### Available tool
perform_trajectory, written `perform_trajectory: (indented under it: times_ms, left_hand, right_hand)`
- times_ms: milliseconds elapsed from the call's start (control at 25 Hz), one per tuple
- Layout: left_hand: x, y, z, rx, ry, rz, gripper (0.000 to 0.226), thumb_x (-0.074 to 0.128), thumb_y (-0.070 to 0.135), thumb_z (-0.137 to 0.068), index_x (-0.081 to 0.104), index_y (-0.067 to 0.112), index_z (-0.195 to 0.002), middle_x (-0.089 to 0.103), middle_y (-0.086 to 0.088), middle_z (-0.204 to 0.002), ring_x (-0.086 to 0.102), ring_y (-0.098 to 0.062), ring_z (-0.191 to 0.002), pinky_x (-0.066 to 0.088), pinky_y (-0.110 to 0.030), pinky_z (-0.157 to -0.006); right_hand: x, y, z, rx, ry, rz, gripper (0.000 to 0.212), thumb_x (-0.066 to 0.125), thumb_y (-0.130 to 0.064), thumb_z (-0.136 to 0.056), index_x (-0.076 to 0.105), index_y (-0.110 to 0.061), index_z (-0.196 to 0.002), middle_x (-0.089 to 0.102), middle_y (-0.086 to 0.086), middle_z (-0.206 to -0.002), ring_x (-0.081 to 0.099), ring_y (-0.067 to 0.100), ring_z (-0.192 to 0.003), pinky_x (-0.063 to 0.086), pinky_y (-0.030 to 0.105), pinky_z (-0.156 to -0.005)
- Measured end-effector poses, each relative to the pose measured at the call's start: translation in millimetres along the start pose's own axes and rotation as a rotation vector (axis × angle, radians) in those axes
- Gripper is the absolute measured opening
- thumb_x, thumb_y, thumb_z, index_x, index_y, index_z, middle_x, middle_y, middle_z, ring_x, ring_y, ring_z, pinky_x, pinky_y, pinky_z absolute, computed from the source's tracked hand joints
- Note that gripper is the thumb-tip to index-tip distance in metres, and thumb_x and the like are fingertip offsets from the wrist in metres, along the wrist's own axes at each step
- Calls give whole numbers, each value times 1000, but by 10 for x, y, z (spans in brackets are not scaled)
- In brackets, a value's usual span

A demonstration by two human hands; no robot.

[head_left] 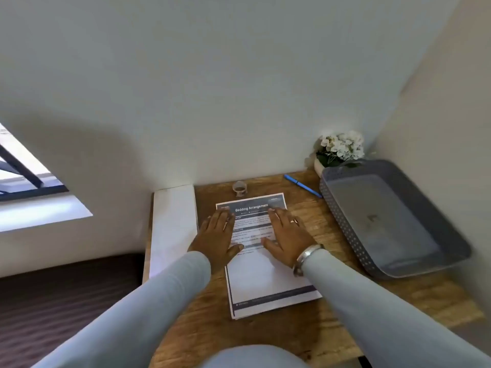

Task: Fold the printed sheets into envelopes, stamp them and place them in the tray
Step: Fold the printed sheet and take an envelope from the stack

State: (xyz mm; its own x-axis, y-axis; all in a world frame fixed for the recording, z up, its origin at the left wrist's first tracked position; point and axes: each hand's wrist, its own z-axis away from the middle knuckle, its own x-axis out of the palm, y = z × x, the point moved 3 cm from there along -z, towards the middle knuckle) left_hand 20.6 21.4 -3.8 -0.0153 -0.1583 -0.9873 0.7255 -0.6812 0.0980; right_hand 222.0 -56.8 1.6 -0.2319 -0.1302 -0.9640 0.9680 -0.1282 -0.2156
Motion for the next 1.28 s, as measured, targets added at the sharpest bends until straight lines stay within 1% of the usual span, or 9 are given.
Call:
perform_trajectory:
  times_ms: [160,360,480,600,800,920,1000,1160,1280]
  left_hand:
    - [113,56,-102,9,-15,-65,79,34,57,-100,4,14,-159,0,-8,-167,-5,-28,-153,-3,-44,-121]
    - [327,59,-118,-18,-74,-87,79,22,63,-98,5,16,-160,3,-8,-167,-1,-30,-153,-8,-44,-118]
    - [374,34,-157,-2,-70,-124,84,11,68,-93,15,16,-159,16,-10,-165,11,-32,-152,-1,-46,-119]
    - [349,4,-162,20,-62,-120,88,12,71,-90,24,15,-157,26,-11,-162,20,-34,-150,9,-49,-120]
    - [256,17,-255,4,-94,-95,83,29,68,-96,10,17,-159,7,-9,-167,4,-33,-153,2,-50,-121]
    - [252,-43,-387,-19,-113,-94,79,13,67,-97,3,20,-159,1,-8,-167,-2,-32,-153,1,-52,-123]
    - [284,-97,-429,-35,-119,-103,89,-5,70,-86,-2,20,-159,-3,-8,-167,-4,-33,-153,-1,-53,-122]
    - [335,-130,-395,-2,-113,-120,97,-16,74,-84,7,17,-159,5,-13,-166,3,-36,-153,4,-57,-121]
    - [366,-146,-355,9,-97,-109,96,-14,72,-86,17,17,-158,14,-14,-165,11,-37,-152,9,-58,-120]
  right_hand:
    - [223,-117,-49,-107,-39,81,84,26,-62,-93,4,-16,-159,2,9,-167,1,27,-154,7,50,-124]
    - [399,-180,-235,-149,-56,116,83,15,-61,-91,9,-14,-159,7,9,-167,2,28,-154,4,51,-124]
    - [406,-91,-427,-127,-53,92,86,25,-68,-94,6,-16,-159,3,7,-168,-3,27,-154,3,52,-124]
    - [343,104,-576,-12,-78,93,102,19,-84,-83,-1,-19,-159,-6,6,-168,-8,27,-154,1,53,-123]
    - [347,203,-610,67,-58,124,109,12,-87,-79,-7,-15,-159,-9,9,-167,-11,31,-153,-1,56,-123]
    - [363,191,-627,74,-64,134,108,12,-87,-80,-7,-15,-158,-9,10,-167,-11,32,-153,-1,56,-122]
    - [330,195,-623,83,-77,146,107,12,-86,-81,-7,-15,-158,-9,10,-167,-10,32,-153,-1,57,-122]
    - [382,-84,-543,-132,-28,179,90,13,-74,-93,8,-13,-159,4,12,-167,-1,30,-154,-1,54,-123]
    - [509,-234,-475,-251,-1,160,78,14,-64,-99,15,-14,-158,15,11,-166,8,28,-154,4,52,-123]
